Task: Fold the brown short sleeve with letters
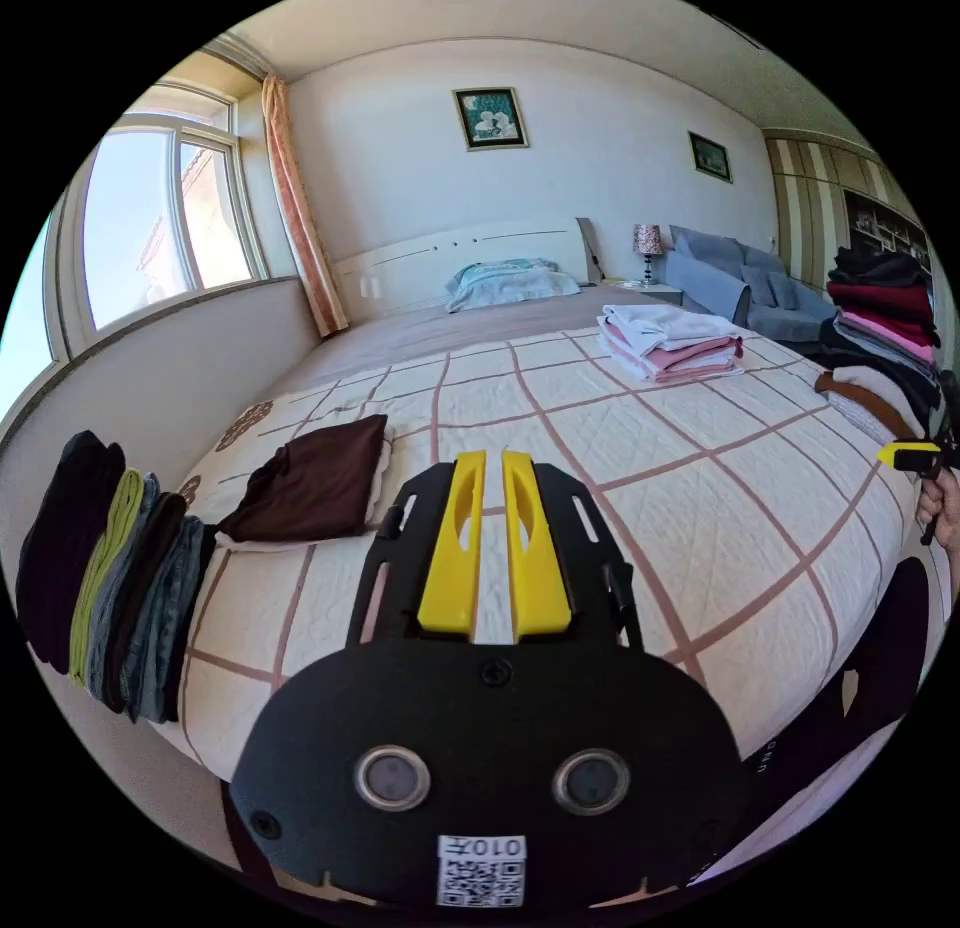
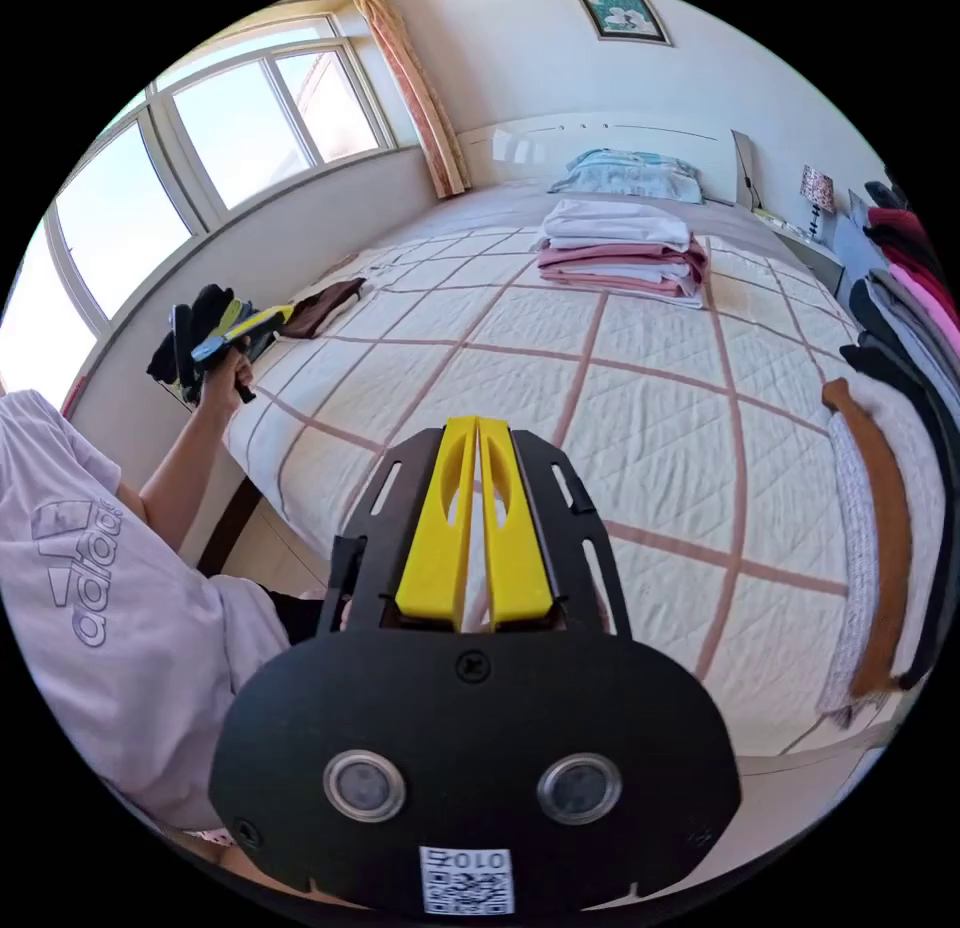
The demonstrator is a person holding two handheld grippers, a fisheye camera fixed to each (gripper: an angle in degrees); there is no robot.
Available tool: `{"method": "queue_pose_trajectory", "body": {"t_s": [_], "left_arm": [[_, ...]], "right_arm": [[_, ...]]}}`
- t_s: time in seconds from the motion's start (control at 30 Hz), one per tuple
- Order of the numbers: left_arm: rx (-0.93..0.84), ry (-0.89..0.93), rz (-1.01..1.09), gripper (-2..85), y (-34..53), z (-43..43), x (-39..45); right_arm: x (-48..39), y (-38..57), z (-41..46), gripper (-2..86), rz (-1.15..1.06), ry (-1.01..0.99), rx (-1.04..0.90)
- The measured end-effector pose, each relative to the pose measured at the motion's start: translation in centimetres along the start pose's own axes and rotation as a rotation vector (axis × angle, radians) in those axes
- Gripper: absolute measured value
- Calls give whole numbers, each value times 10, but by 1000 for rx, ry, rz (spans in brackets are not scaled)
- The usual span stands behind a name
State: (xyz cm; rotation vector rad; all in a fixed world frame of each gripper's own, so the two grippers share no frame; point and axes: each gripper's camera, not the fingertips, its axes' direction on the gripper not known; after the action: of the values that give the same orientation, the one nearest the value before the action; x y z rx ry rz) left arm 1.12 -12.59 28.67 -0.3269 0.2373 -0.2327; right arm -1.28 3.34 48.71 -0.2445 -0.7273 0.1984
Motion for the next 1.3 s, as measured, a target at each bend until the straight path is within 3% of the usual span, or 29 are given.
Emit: {"method": "queue_pose_trajectory", "body": {"t_s": [0.13, 0.37, 0.47, 0.6, 0.77, 0.97, 1.07, 1.17, 1.3], "left_arm": [[-120, -140, 5, 101, 4, 39, -45], [-306, -100, 91, 116, -9, 102, -79], [-417, 29, 121, 117, -15, 117, -85], [-383, -73, 165, 94, -18, 105, -88], [-404, 67, 120, 51, -27, 105, -113], [-343, 148, -187, 10, -51, 87, -189], [-308, 286, -317, 3, -73, 84, -212], [-275, 293, -176, 1, -113, 60, -185], [-154, 621, 68, 1, -141, -6, -107]], "right_arm": [[-50, 8, -17, 27, -41, -41, 47], [-101, 20, -44, 25, -101, -29, 78], [-109, 34, -50, 24, -91, -26, 70], [-111, 51, -57, 23, -56, -6, 77], [-105, 65, -65, 22, -20, -32, 84], [-108, 77, -74, 23, -33, -32, 92], [-105, 81, -74, 23, -16, -72, 105], [-107, 84, -72, 23, -8, -106, 116], [-111, 88, -72, 24, -18, -108, 110]]}}
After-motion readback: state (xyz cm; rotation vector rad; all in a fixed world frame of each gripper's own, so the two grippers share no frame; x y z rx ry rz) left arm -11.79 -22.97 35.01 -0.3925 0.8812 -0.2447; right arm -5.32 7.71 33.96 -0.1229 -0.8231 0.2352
